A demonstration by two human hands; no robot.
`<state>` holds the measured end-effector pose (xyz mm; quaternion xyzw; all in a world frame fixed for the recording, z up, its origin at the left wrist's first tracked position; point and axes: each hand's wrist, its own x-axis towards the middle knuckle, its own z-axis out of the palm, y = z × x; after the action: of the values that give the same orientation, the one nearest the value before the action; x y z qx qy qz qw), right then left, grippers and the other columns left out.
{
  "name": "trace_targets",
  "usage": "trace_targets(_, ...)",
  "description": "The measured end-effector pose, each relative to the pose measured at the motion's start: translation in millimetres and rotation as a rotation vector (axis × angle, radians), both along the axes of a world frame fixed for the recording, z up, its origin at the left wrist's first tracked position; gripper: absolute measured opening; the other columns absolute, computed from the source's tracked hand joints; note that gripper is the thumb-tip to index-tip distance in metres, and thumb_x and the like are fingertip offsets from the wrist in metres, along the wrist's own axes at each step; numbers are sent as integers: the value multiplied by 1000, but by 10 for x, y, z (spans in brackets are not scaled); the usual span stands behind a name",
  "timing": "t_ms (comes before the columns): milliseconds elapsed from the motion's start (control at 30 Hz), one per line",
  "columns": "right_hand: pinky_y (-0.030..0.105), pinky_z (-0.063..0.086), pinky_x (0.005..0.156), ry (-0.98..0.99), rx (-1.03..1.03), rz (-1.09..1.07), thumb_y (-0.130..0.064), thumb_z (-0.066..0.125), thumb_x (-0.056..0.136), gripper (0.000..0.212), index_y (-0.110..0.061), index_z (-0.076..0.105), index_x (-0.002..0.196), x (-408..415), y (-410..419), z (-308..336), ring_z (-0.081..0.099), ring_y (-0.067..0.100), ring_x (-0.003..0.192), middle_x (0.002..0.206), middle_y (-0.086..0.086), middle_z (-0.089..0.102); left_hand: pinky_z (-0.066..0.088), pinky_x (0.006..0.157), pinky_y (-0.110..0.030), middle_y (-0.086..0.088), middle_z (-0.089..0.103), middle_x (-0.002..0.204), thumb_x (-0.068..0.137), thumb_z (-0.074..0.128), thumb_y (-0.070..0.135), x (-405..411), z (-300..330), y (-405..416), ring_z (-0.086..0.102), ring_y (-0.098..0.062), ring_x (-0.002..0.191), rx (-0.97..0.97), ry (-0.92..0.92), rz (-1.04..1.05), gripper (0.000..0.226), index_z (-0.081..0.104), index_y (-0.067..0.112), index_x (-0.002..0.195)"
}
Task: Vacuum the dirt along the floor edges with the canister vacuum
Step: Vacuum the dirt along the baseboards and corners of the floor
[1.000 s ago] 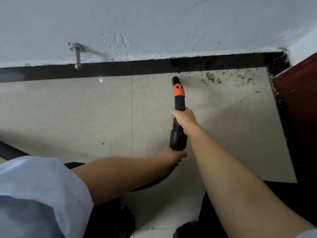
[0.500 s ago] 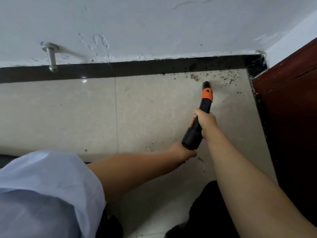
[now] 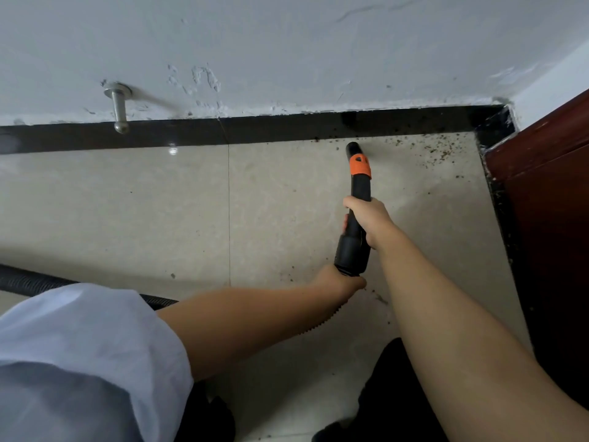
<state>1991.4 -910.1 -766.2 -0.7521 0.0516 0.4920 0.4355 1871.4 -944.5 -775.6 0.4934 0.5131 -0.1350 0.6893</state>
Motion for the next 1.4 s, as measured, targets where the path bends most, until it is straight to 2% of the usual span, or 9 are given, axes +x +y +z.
trace_targets(100, 28, 46, 51, -9, -25, 125, -5, 54, 82, 9, -9, 46, 85, -87, 66, 7, 47, 20, 42, 56, 8, 50, 41, 59, -26, -4, 47, 68, 82, 60, 6, -50, 17, -48, 44, -16, 58, -25, -3, 73, 19, 48, 19, 75)
trace_targets(267, 30, 47, 53, -9, -3, 230, -6, 54, 82, 9, -10, 47, 85, -255, 193, -16, 49, 20, 43, 56, 8, 51, 39, 57, -26, -7, 49, 71, 81, 62, 6, -171, -27, -44, 43, -17, 57, -41, 12, 175, 16, 51, 18, 79)
trace_targets(567, 28, 46, 52, -37, -14, -15, -7, 55, 84, 11, -10, 45, 87, 72, 3, -48, 47, 19, 43, 60, 8, 50, 43, 58, -25, -3, 50, 72, 82, 62, 9, 71, -26, 49, 46, -15, 61, -37, 26, -8, 22, 45, 22, 76)
trace_targets(767, 28, 44, 49, -25, -13, -81, -5, 55, 85, 13, -11, 43, 81, 411, -38, -25, 46, 20, 46, 60, 8, 48, 46, 69, -31, -6, 53, 83, 83, 63, 11, 387, 28, 57, 51, -20, 72, -17, -1, -46, 23, 48, 14, 101)
trace_targets(933, 24, 44, 45, -21, -12, -4, -4, 53, 84, 11, -9, 44, 83, 348, 46, -30, 45, 19, 43, 59, 7, 47, 44, 63, -29, -5, 50, 74, 82, 62, 8, 362, -8, 55, 48, -19, 65, -19, 20, 16, 22, 50, 12, 100)
trace_targets(1100, 27, 44, 48, -29, 5, 93, -4, 53, 83, 12, -11, 44, 79, 117, 149, -61, 46, 20, 42, 57, 7, 48, 41, 62, -28, -4, 47, 69, 82, 60, 7, 156, -53, 77, 44, -17, 61, -16, 14, 82, 16, 50, 18, 82)
trace_targets(1200, 28, 45, 50, -41, -8, 169, -5, 53, 83, 11, -12, 45, 80, -25, 242, -49, 47, 20, 42, 56, 7, 49, 40, 61, -28, -5, 47, 69, 81, 60, 5, 40, -62, 82, 44, -18, 61, -25, -2, 145, 15, 51, 18, 83)
trace_targets(1300, 31, 46, 55, -48, -12, 238, -6, 53, 83, 9, -12, 46, 83, -154, 339, -27, 48, 19, 44, 54, 6, 50, 41, 57, -24, -5, 49, 73, 82, 60, 6, -58, -68, 107, 45, -16, 61, -36, -14, 195, 21, 52, 13, 100)
trace_targets(1400, 28, 45, 52, -54, -16, 278, -6, 53, 83, 10, -12, 45, 82, -248, 418, -13, 48, 18, 43, 55, 6, 50, 40, 56, -23, -4, 47, 72, 83, 59, 5, -130, -63, 148, 44, -15, 61, -51, -26, 229, 22, 50, 13, 101)
